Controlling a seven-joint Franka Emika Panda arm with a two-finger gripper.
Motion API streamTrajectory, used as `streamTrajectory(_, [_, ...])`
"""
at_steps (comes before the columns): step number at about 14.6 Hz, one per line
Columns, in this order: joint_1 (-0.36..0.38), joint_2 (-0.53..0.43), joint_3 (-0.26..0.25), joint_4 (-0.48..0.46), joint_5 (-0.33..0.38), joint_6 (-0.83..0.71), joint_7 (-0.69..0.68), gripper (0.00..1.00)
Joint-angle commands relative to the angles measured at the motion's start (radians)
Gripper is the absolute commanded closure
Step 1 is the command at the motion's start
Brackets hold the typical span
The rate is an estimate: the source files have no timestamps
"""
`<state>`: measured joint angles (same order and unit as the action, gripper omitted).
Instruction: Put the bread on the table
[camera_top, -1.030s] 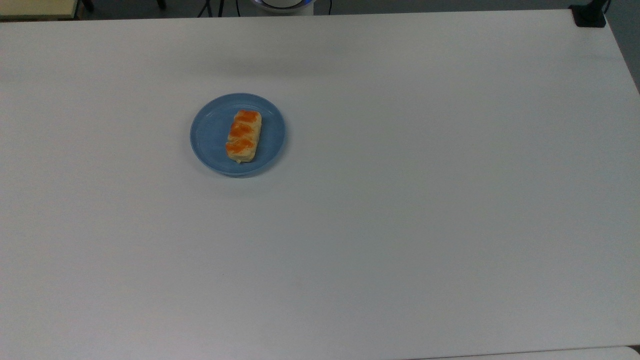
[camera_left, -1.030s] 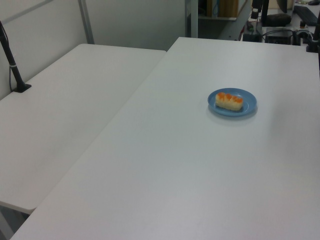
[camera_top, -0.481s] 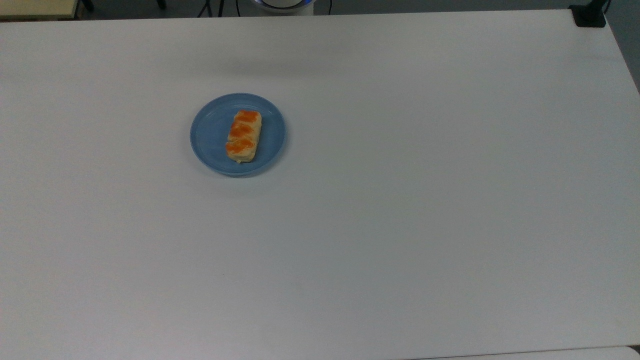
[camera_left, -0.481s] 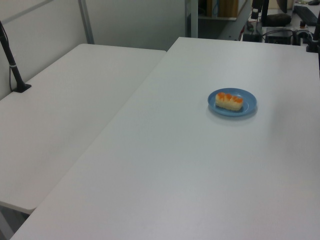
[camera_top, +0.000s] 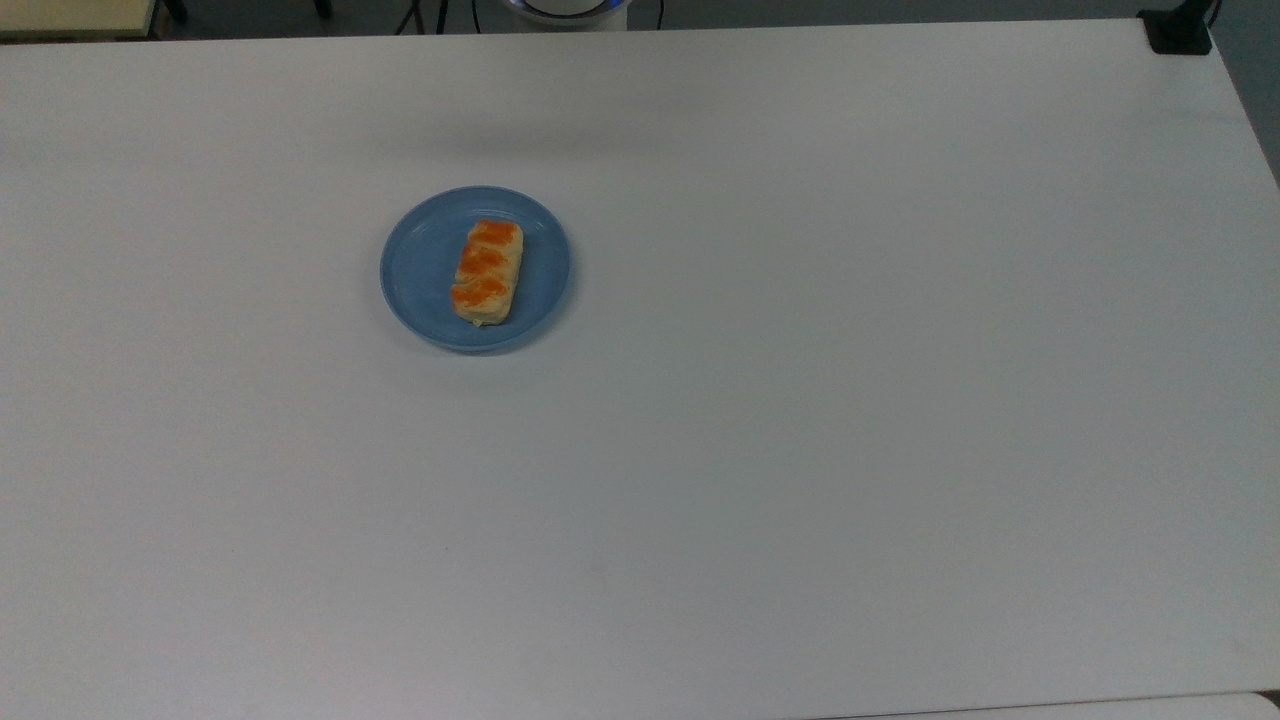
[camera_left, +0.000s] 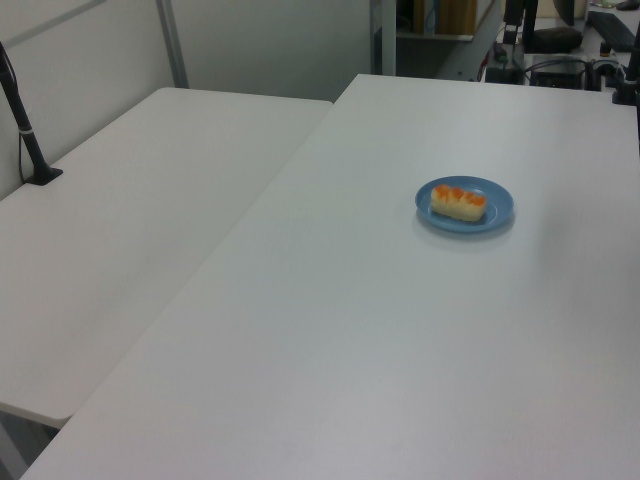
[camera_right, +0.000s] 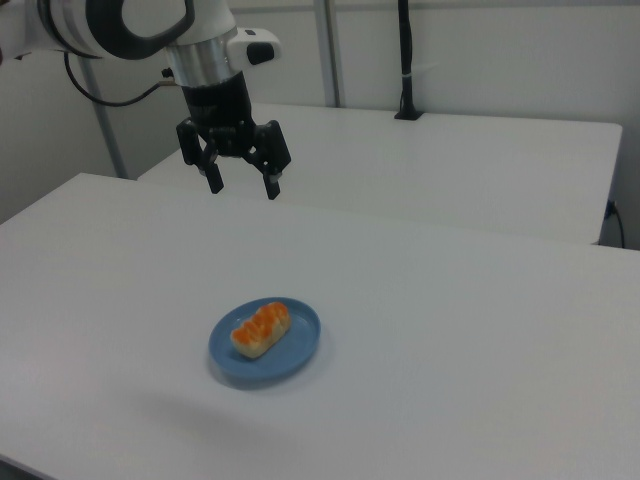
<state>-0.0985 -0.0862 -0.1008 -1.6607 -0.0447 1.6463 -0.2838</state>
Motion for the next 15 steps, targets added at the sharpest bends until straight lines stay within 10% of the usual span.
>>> streamTrajectory(1, [0.020,0.040,0.010,-0.007,-0.030,0.012,0.031,0.00])
streamTrajectory(15, [0.100,0.181,0.018,-0.255,-0.003,0.295,0.208,0.00])
